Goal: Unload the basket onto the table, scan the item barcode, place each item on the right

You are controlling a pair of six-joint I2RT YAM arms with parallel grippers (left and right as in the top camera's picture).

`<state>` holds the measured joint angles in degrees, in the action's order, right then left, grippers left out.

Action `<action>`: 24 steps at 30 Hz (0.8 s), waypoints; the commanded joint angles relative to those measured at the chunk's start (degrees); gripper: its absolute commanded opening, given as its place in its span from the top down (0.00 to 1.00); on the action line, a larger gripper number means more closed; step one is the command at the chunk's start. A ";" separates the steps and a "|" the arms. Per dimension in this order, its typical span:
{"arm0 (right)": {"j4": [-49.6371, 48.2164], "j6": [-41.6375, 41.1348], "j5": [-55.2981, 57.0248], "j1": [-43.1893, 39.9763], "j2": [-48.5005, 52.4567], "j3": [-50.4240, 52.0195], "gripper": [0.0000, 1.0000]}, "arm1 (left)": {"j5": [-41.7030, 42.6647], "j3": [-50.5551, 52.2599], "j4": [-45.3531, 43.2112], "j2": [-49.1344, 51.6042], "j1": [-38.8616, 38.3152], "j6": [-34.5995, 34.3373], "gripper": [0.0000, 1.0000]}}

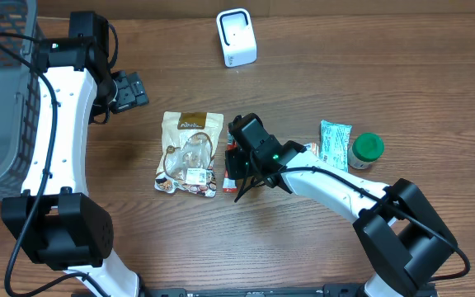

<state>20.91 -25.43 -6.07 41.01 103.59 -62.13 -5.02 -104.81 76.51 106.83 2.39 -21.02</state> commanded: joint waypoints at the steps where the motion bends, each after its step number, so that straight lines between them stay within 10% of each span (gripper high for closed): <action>1: -0.72 0.50 -6.34 0.04 0.33 -1.33 0.96 | -0.50 -0.55 -0.07 0.00 0.24 0.04 0.00; 8: -2.16 3.98 -25.53 0.04 0.33 -5.53 0.96 | -0.50 -0.55 -0.07 -0.02 0.24 0.04 0.00; 24: -13.81 -4.83 -17.35 0.46 4.02 -6.16 0.96 | -0.50 -0.55 -0.07 0.00 0.24 0.04 0.00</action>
<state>8.25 -29.30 -25.21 41.04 104.95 -66.87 -4.99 -104.81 76.53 106.83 2.39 -21.02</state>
